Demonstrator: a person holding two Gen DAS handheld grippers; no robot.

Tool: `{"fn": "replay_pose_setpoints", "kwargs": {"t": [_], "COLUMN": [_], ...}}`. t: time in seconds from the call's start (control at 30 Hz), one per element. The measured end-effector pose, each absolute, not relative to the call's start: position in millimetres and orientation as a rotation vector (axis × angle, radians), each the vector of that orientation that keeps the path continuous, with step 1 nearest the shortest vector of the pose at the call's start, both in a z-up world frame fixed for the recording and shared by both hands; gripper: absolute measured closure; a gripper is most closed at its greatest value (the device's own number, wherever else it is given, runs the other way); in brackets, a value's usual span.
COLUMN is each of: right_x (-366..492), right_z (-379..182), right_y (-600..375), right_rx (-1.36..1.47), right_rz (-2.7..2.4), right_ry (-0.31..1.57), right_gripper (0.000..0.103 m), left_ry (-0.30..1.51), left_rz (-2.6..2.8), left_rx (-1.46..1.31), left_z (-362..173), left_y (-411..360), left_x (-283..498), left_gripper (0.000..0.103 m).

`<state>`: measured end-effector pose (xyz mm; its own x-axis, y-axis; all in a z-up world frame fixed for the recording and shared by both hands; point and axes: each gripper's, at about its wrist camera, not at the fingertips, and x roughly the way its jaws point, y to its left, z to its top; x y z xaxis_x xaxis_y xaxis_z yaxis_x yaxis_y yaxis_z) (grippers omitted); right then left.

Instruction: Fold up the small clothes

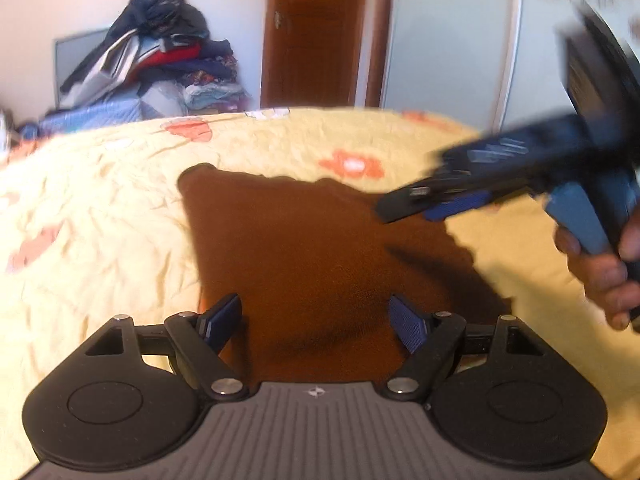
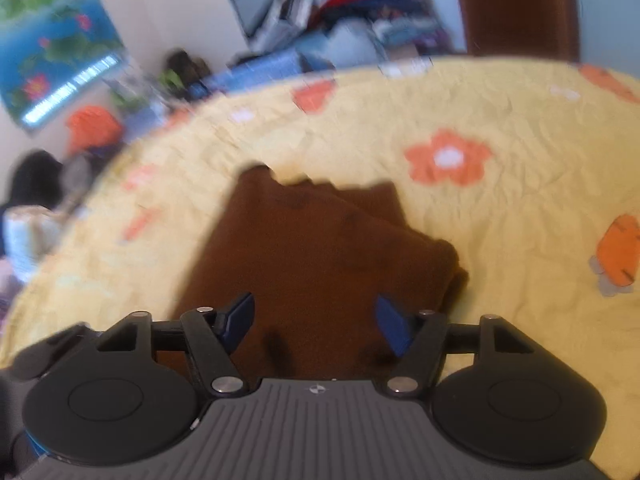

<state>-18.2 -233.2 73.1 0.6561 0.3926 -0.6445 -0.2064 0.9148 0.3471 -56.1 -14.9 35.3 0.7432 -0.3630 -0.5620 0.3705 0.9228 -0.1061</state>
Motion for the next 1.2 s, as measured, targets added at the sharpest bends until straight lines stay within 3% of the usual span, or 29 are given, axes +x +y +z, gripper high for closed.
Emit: {"fn": "replay_pose_setpoints", "kwargs": {"t": [0.13, 0.27, 0.33, 0.4, 0.63, 0.73, 0.8, 0.87, 1.2], "right_x": [-59, -108, -128, -142, -146, -148, -148, -147, -138], "right_z": [74, 69, 64, 55, 23, 18, 14, 11, 14], "right_y": [-266, -274, -257, -241, -219, -210, -199, -188, -185], "right_rx": [0.319, 0.326, 0.244, 0.169, 0.177, 0.165, 0.105, 0.031, 0.022], "right_rz": [0.307, 0.285, 0.266, 0.232, 0.105, 0.036, 0.003, -0.024, -0.046], "right_ry": [0.785, 0.78, 0.778, 0.777, 0.877, 0.849, 0.851, 0.866, 0.917], "right_gripper": [0.022, 0.021, 0.016, 0.003, 0.0, 0.0, 0.0, 0.0, 0.0], "left_ry": [0.713, 0.673, 0.641, 0.624, 0.787, 0.81, 0.829, 0.845, 0.866], "left_rz": [-0.368, -0.333, -0.301, -0.266, -0.158, -0.131, -0.1, -0.059, -0.035], "left_rx": [-0.181, -0.118, -0.014, 0.077, 0.062, 0.063, 0.058, 0.053, 0.034], "left_z": [33, 36, 33, 26, 7, 3, 2, 1, 2], "left_y": [29, 26, 6, -12, -27, -27, -26, -23, -20], "left_x": [-66, -96, -110, -119, -116, -118, -116, -114, -107], "left_gripper": [0.022, 0.022, 0.022, 0.022, 0.021, 0.016, 0.004, 0.0, 0.0]}}
